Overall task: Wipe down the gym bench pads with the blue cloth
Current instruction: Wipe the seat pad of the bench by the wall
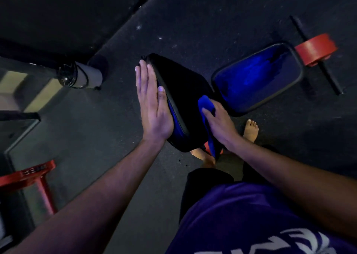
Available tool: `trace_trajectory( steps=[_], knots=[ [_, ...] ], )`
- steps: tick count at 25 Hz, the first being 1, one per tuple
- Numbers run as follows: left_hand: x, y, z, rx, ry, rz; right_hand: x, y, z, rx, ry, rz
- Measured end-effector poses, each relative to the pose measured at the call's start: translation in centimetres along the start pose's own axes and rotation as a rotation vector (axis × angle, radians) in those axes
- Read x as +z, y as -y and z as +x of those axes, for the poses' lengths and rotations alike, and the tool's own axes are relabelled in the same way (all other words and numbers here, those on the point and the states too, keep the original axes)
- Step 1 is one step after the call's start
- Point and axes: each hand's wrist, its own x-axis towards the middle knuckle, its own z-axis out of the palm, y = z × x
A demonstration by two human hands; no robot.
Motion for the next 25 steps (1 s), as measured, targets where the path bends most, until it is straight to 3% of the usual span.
trace_trajectory(
  steps=[2, 6, 8, 12, 16, 19, 22, 25],
  knots=[
    [0.1, 0.1, 0.0, 0.002, -0.001, -0.004, 0.9, 2.3, 0.6, -0.003, -0.068, 0.012],
    [0.2, 0.6, 0.1, 0.025, -0.007, -0.009, -0.4, 4.5, -5.8, -0.439, 0.026, -0.039],
    [0.2, 0.4, 0.0, 0.016, -0.01, -0.008, -1.5, 1.9, -8.0, -0.534, 0.112, -0.108],
    [0.2, 0.3, 0.1, 0.003, -0.004, -0.014, -1.3, -0.8, -4.4, -0.288, 0.08, -0.053],
    [0.0, 0.1, -0.1, -0.037, -0.015, -0.031, -2.6, 3.8, 0.5, -0.08, -0.015, -0.002],
    [0.0, 0.1, -0.2, -0.043, -0.02, -0.065, -3.9, 8.7, 2.5, -0.305, -0.092, -0.003],
    [0.1, 0.3, -0.1, -0.03, -0.03, -0.073, -0.3, 12.4, 4.9, -0.607, 0.001, -0.153],
    [0.1, 0.5, -0.1, -0.031, -0.039, -0.075, 1.9, 12.5, 9.1, -0.419, 0.001, -0.186]
  ],
)
